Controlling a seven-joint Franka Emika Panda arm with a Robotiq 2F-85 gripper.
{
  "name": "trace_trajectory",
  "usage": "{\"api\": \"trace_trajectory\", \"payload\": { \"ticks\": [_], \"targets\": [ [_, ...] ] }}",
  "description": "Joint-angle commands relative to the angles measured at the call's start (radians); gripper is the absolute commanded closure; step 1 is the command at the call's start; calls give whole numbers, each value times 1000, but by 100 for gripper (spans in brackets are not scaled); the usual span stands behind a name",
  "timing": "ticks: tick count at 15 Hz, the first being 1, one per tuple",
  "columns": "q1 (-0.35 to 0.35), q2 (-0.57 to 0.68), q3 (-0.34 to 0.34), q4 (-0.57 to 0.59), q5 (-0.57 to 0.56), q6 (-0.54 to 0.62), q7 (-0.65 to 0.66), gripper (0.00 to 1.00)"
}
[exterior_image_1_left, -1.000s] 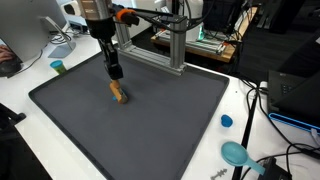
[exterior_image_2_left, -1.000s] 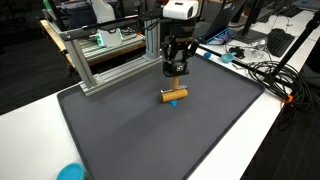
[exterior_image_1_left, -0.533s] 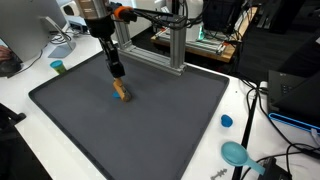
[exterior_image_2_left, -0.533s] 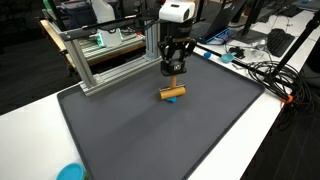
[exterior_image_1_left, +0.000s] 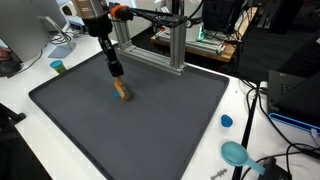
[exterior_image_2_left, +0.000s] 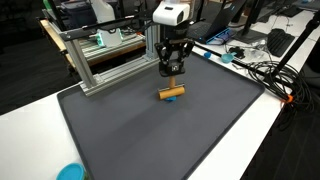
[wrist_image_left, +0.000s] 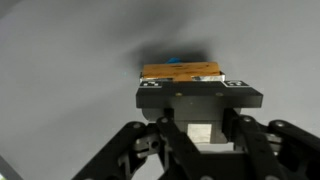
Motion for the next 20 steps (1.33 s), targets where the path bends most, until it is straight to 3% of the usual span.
{"api": "trace_trajectory", "payload": {
  "ticks": [1, 8, 20],
  "targets": [
    [-15, 51, 6, -21, 23, 1, -24, 78],
    [-8, 51, 1, -34, -8, -80, -39, 78],
    [-3, 50, -2, -32, -23, -114, -50, 78]
  ]
}}
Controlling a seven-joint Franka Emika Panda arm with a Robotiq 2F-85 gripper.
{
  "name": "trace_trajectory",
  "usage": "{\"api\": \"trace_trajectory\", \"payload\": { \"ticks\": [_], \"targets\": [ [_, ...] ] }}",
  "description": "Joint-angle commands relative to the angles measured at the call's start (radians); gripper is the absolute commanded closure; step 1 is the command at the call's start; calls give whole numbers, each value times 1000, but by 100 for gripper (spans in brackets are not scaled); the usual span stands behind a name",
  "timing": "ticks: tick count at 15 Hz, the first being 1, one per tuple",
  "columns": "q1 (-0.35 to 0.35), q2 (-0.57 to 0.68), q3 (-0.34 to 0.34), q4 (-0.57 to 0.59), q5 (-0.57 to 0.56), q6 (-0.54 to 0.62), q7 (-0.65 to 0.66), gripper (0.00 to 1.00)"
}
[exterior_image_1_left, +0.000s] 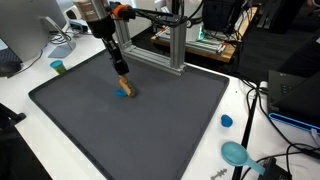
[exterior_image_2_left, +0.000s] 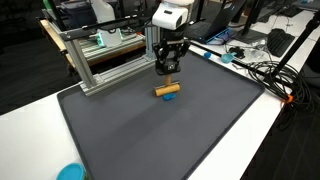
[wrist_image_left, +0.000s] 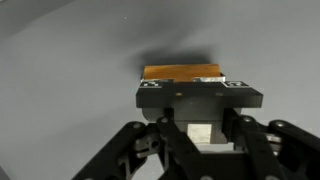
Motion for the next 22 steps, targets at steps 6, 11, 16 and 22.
{"api": "trace_trajectory", "payload": {
  "ticks": [6, 11, 16, 22],
  "targets": [
    [-4, -92, 7, -70, 11, 146, -13, 78],
    [-6, -178, 14, -39, -16, 245, -79, 78],
    [-12, -148, 75, 51, 27, 51, -351, 78],
    [-42, -32, 109, 195, 16, -123, -665, 78]
  ]
}}
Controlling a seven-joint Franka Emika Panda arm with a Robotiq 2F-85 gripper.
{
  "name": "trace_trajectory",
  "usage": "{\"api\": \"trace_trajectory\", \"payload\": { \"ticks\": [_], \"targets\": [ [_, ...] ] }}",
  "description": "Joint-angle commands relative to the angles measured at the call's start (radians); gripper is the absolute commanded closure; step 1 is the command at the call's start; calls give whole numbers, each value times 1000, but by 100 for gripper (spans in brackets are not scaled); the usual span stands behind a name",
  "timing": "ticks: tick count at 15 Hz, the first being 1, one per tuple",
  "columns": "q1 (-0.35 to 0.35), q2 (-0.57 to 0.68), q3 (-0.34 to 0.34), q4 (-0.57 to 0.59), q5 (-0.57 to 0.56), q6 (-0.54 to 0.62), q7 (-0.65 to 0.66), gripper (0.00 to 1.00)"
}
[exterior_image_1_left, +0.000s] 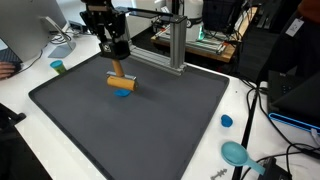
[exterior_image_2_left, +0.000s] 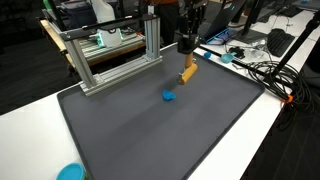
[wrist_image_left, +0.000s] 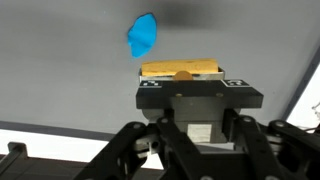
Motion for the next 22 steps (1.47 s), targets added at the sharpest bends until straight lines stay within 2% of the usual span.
{"api": "trace_trajectory", "payload": {
  "ticks": [1, 3, 4, 7, 8, 9, 10, 13, 17, 22],
  "targets": [
    [-47, 94, 22, 144, 7, -127, -217, 78],
    [-66, 140, 26, 209, -6, -204, -323, 78],
    [-46, 87, 18, 110, -8, -120, -227, 53],
    [-66, 133, 21, 168, -9, -163, -298, 53],
    [-66, 137, 22, 173, -9, -165, -302, 78],
    [-89, 105, 50, 128, 30, -116, -411, 78],
    [-98, 82, 57, 105, 24, -101, -476, 78],
    [-127, 22, 70, 59, 24, -94, -653, 78],
    [-145, -40, 62, 29, 32, -112, -902, 78],
    [-153, -49, 51, -17, 45, -125, -1199, 78]
  ]
}}
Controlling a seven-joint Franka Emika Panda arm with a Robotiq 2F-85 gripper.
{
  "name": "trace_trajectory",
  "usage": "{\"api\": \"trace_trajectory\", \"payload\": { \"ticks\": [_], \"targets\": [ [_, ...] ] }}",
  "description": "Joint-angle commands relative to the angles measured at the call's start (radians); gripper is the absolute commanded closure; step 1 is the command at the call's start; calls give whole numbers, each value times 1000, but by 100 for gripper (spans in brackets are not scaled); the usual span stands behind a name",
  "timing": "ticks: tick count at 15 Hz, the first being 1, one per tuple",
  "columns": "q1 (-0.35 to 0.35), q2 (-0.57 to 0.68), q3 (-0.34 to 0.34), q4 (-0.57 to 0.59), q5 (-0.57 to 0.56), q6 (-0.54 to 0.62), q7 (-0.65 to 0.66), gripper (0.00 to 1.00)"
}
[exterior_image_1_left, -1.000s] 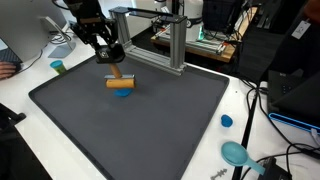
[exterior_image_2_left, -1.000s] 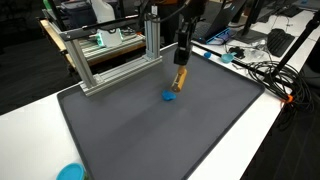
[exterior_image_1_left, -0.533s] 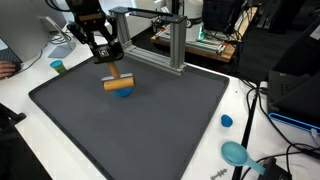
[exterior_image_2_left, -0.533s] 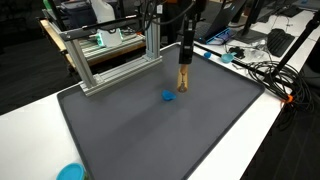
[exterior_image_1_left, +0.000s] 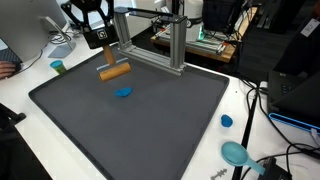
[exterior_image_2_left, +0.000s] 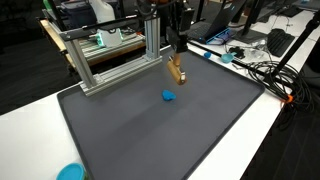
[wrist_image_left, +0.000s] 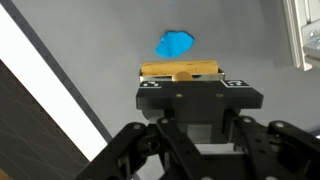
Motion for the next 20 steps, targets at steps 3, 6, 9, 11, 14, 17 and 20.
{"api": "trace_trajectory", "payload": {
  "ticks": [3, 6, 9, 11, 14, 17, 20],
  "targets": [
    [11, 1, -18, -41, 5, -8, -145, 53],
    [10, 1, -18, -59, 4, -8, -175, 53],
    [23, -22, -27, -127, -17, 97, -118, 78],
    [29, -63, -39, -219, -41, 231, -56, 78],
    [52, -110, -70, -314, -196, 315, 33, 78],
    [59, -144, -61, -370, -267, 272, 38, 78],
    [52, -88, -54, -327, -218, 284, 21, 78]
  ]
}}
